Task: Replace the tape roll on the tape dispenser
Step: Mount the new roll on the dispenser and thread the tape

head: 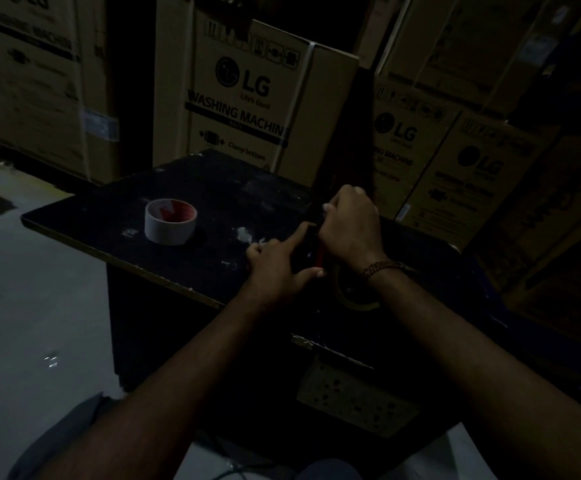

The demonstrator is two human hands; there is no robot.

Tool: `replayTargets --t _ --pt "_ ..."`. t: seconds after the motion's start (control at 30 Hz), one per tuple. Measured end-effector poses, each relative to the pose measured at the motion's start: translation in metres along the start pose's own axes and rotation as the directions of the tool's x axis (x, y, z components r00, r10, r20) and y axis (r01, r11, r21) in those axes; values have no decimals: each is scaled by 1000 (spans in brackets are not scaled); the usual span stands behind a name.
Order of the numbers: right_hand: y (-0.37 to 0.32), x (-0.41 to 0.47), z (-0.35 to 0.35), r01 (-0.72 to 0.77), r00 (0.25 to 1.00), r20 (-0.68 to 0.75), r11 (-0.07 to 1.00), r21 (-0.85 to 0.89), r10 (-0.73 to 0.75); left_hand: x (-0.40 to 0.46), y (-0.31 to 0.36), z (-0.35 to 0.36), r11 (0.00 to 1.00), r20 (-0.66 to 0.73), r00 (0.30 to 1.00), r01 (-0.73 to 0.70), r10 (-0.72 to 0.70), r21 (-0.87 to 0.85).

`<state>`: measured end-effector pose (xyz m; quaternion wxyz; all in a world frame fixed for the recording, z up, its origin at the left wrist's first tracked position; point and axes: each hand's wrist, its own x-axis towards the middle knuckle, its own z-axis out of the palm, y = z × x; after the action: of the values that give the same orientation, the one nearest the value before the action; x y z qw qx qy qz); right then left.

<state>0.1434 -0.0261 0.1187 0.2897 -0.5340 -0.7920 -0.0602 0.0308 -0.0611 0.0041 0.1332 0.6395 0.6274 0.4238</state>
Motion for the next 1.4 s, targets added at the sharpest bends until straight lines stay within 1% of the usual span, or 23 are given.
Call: replayTargets --t 0.07,0.17,0.27,0.37,0.53,0.63,0.77,0.87,0.9,1.0,1.07,1.13,1.23,1.33,1.4 --pt "3 6 -3 -88 996 19 986 143 86 0 2 -1 1000 10 1000 6 -6 8" --pt "4 16 -8 -174 985 39 951 255 170 1 5 -4 1000 20 1000 22 -22 -2" --pt "6 26 -9 -218 976 66 933 286 207 -1 8 -6 1000 10 1000 22 -22 3" --pt "10 34 -8 -291 955 69 872 394 288 -2 9 -5 999 -13 999 47 -47 7" --pt "13 35 -13 -303 947 42 844 442 318 -3 10 -5 998 -14 998 59 -59 -23" --pt "18 38 -13 -345 933 74 812 471 353 -3 10 -5 997 -23 998 62 -63 -35" --pt "18 51 -25 -447 891 193 724 525 411 -4 12 -6 997 -16 999 50 -51 -52" --pt "15 56 -26 -473 867 180 650 595 465 -2 11 -4 997 -11 999 44 -45 -55" --pt "16 54 -23 -486 844 175 585 649 507 -1 10 -3 997 -5 999 47 -48 -57" --pt "18 44 -19 -513 774 257 334 791 578 2 6 2 995 -4 998 68 -68 -78" --pt "20 45 -22 -456 761 249 221 862 599 1 7 3 993 -17 998 55 -57 -104" --pt "21 49 -24 -392 745 223 141 909 629 -2 10 2 993 -23 999 40 -43 -111" --pt "21 53 -22 -378 742 231 108 920 629 -2 11 3 995 -31 999 30 -33 -94" --pt "24 54 -22 -404 745 255 114 907 617 0 7 7 992 -37 998 48 -53 -113" --pt "30 54 -21 -438 743 264 148 887 615 -3 9 5 983 -45 996 66 -75 -169"
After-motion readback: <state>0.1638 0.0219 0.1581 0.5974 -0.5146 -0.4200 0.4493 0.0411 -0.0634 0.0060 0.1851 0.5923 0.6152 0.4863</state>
